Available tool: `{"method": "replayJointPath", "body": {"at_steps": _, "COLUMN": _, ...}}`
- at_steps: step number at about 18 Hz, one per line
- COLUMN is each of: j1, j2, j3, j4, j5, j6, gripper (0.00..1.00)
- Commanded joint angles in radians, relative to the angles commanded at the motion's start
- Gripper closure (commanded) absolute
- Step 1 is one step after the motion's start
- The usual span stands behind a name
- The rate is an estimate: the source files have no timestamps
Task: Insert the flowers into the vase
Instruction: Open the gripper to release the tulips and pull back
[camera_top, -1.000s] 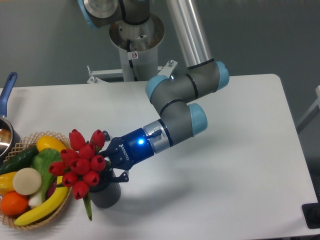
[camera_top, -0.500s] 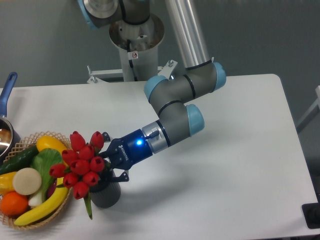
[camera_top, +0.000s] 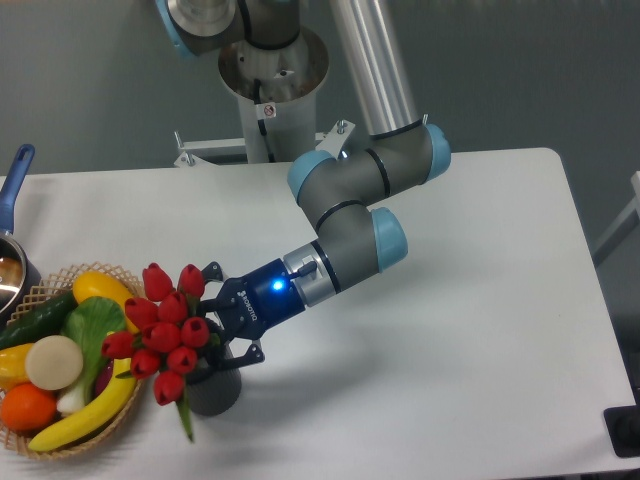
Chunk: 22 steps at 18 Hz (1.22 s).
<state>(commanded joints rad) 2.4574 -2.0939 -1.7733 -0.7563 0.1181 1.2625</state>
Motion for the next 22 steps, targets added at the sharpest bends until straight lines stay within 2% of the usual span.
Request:
{"method": "replayJointPath", "body": {"at_steps": 2, "j1": 0.006, "j2": 0.005, "j3": -0.002, "j4": 0.002, "j5": 0.046, "j6": 0.0, "gripper": 0.0}}
{"method": "replayJointPath", "body": {"at_steps": 7, "j1": 0.029, "j2": 0.031, "j3": -0.002, "j4": 0.005, "j5": 0.067, "j6": 0.012, "gripper": 0.0}}
{"method": "replayJointPath", "body": {"at_steps": 13, "j1": 0.069, "j2": 0.112, "j3": 0.003, "j4": 0.006, "j5": 0.23, "j6": 0.055, "gripper": 0.0}}
{"method": "replayJointPath", "body": {"at_steps": 17, "j1": 0.092, "j2": 0.135, "j3": 0.014, "j4": 0.008, "j5": 0.464, "j6": 0.156, "gripper": 0.0}}
{"method": "replayJointPath", "body": {"at_steps": 20, "j1": 0.118, "j2": 0.198, "j3": 0.006, "j4": 0.006, "j5": 0.644, "j6": 0.169, "gripper": 0.0}}
{"method": "replayJointPath", "body": {"at_steps": 22, "j1": 0.127, "j2": 0.242, "j3": 0.002, "j4": 0.002, "j5": 0.724, "j6": 0.158, "gripper": 0.0}}
